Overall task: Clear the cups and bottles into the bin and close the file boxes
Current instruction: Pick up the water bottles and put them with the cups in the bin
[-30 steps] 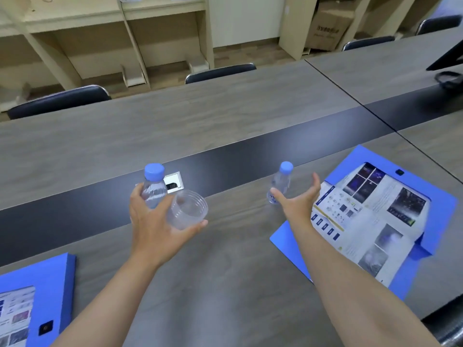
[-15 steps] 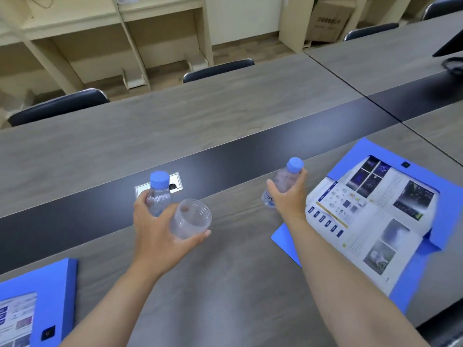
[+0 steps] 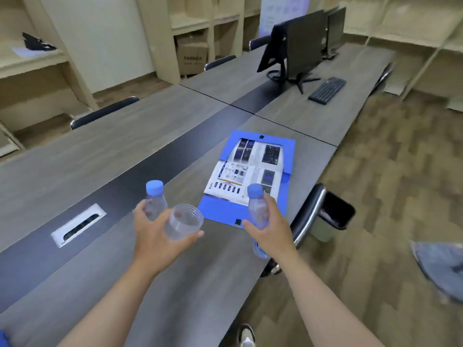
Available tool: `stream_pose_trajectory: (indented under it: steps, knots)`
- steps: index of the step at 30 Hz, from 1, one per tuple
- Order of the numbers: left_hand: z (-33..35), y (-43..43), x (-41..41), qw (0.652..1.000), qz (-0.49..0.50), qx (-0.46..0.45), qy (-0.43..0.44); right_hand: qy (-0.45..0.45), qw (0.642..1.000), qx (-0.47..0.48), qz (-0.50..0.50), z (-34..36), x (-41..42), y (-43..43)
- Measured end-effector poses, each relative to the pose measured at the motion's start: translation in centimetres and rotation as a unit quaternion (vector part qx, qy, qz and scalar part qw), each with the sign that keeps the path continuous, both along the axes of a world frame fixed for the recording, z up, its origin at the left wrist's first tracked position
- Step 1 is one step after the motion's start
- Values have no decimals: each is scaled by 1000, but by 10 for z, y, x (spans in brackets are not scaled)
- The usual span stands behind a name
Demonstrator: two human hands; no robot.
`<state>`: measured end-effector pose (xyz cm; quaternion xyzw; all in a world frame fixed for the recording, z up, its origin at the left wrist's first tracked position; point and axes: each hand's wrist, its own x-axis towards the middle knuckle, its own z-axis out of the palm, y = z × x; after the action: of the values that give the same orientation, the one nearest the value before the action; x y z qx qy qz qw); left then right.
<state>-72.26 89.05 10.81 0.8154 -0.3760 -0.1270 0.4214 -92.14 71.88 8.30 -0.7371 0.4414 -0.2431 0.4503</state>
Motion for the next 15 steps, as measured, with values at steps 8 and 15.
stream_pose_trajectory:
  steps: [8, 15]
  knots:
    - [15, -75, -103, 990, -108, -4, 92, 47, 995, -18, -89, 19, -140, -6]
    - [-18, -180, -191, 970, -201, 74, 118, 63, 986, 1, -154, 0, -230, -70]
